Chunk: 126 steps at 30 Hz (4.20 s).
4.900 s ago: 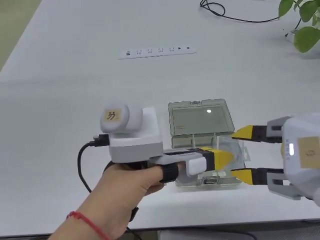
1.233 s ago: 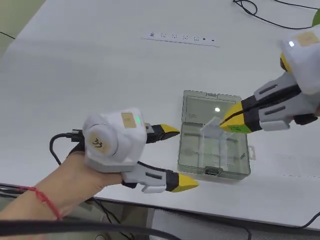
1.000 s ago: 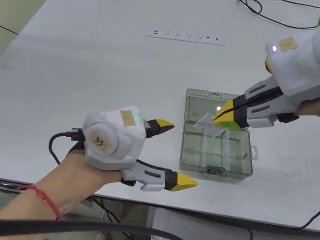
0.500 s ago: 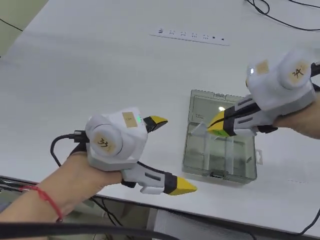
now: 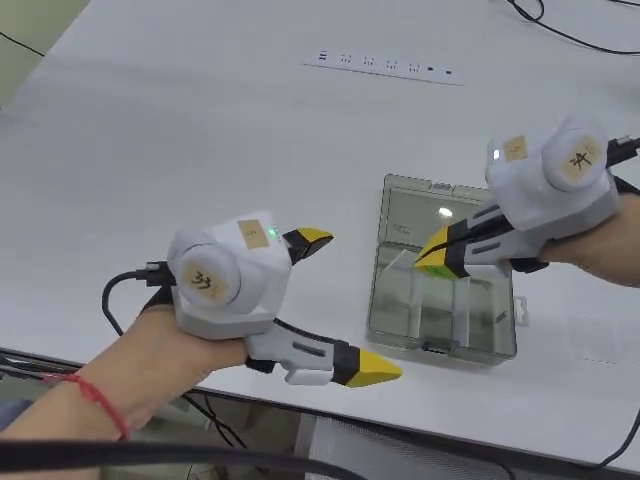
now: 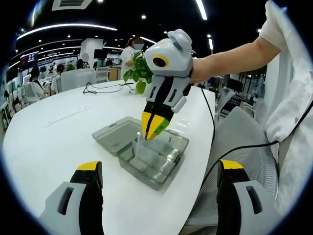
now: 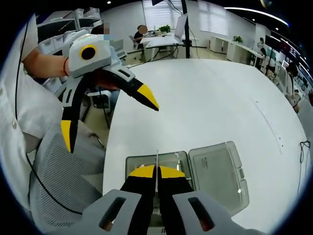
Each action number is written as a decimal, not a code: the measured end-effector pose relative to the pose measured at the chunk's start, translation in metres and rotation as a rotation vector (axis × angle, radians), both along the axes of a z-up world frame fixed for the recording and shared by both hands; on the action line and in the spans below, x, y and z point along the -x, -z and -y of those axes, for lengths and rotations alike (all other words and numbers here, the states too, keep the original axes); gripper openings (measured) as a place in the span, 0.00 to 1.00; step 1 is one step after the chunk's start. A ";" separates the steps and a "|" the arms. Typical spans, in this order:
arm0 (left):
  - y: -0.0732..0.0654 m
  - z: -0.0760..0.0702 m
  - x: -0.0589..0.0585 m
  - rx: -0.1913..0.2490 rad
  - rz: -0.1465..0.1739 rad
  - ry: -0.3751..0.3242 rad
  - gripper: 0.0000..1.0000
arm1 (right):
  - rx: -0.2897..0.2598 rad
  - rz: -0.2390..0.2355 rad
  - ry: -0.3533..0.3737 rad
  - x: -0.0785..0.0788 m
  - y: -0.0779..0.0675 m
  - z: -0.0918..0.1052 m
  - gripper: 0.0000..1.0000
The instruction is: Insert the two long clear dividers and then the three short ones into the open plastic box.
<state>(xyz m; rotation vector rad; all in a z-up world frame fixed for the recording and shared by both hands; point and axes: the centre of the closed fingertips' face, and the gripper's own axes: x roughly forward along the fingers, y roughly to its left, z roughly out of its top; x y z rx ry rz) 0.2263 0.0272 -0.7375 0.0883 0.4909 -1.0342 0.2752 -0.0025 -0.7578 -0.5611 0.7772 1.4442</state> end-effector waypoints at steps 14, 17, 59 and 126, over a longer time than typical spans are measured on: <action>0.003 0.003 -0.001 0.018 -0.017 -0.004 1.00 | 0.027 0.037 -0.045 0.004 0.016 -0.013 0.02; 0.003 0.003 -0.001 0.022 -0.019 -0.005 1.00 | 0.038 0.035 -0.050 0.004 0.022 -0.014 0.02; 0.005 0.001 -0.001 0.027 -0.028 0.000 0.99 | 0.073 0.030 -0.096 0.001 0.049 -0.017 0.02; -0.010 0.004 0.006 0.019 -0.018 0.027 1.00 | 0.002 0.077 0.160 0.003 -0.023 0.102 0.44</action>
